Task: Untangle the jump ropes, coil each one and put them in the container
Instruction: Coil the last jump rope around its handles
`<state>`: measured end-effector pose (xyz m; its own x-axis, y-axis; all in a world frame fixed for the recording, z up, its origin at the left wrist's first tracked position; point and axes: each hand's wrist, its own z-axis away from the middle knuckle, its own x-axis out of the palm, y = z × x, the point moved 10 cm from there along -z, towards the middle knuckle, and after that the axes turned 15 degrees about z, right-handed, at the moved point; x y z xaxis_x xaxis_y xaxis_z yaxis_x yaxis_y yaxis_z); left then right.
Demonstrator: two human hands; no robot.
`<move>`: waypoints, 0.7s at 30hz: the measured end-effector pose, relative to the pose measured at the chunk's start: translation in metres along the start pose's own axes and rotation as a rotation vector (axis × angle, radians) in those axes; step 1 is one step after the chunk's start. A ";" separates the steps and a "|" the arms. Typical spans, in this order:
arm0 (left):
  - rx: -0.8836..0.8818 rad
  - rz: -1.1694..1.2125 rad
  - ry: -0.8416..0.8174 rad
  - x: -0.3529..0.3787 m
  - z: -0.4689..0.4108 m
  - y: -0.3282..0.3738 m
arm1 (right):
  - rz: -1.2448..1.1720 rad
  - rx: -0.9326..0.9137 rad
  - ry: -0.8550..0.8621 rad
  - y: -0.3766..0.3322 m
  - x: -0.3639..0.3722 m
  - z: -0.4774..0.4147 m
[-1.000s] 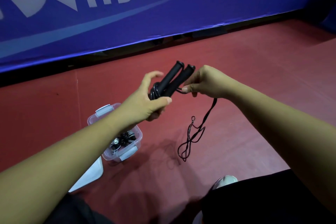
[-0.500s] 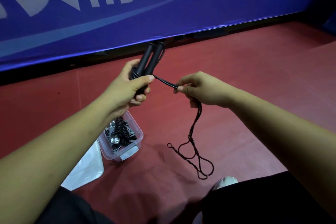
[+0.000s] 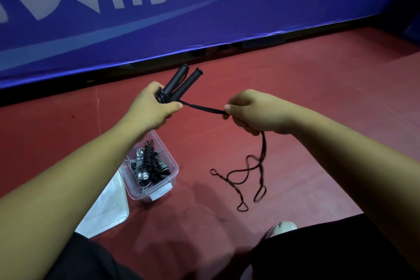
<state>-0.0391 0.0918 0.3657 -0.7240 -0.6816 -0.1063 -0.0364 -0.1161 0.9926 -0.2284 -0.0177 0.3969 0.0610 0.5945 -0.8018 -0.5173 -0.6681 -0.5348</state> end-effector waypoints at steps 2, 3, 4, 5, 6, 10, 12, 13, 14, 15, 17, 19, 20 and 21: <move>0.100 -0.208 0.049 -0.007 -0.003 0.007 | 0.089 -0.034 0.009 -0.010 -0.003 0.002; 0.145 -0.300 0.065 -0.009 -0.002 0.012 | 0.153 -0.058 0.005 -0.015 -0.003 0.003; 0.183 -0.373 0.079 -0.009 0.000 0.018 | 0.205 -0.073 -0.001 -0.019 -0.002 0.004; 0.211 -0.427 0.094 -0.009 0.002 0.022 | 0.229 -0.075 -0.006 -0.019 -0.001 0.005; 0.228 -0.468 0.109 -0.010 0.004 0.026 | 0.227 -0.068 -0.010 -0.018 0.001 0.006; 0.238 -0.601 0.102 -0.012 0.005 0.027 | -0.012 -0.021 -0.060 -0.008 0.005 0.004; 0.232 -0.670 0.039 -0.004 0.005 0.018 | -0.108 -0.061 -0.071 -0.016 0.007 0.005; 0.234 -0.708 0.002 0.003 0.004 0.013 | -0.126 -0.091 -0.065 -0.024 0.007 0.005; 0.240 -0.751 -0.042 0.010 0.004 0.008 | -0.141 -0.120 -0.060 -0.032 0.007 0.006; 0.243 -0.789 -0.086 0.017 0.004 0.004 | -0.153 -0.143 -0.058 -0.039 0.007 0.007; 0.222 -0.837 -0.173 0.029 0.005 -0.004 | -0.113 -0.173 -0.036 -0.048 0.004 0.010; 0.196 -0.867 -0.249 0.039 0.010 -0.009 | 0.009 -0.169 0.039 -0.048 -0.007 0.010; 0.194 -0.881 -0.270 0.043 0.013 -0.010 | 0.063 -0.165 0.086 -0.046 -0.013 0.009; 0.197 -0.903 -0.284 0.047 0.016 -0.011 | 0.114 -0.173 0.130 -0.046 -0.019 0.009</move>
<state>-0.0838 0.0727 0.3507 -0.5051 -0.1921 -0.8414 -0.7568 -0.3701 0.5388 -0.2138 0.0058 0.4391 0.1256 0.4556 -0.8813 -0.3740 -0.8010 -0.4674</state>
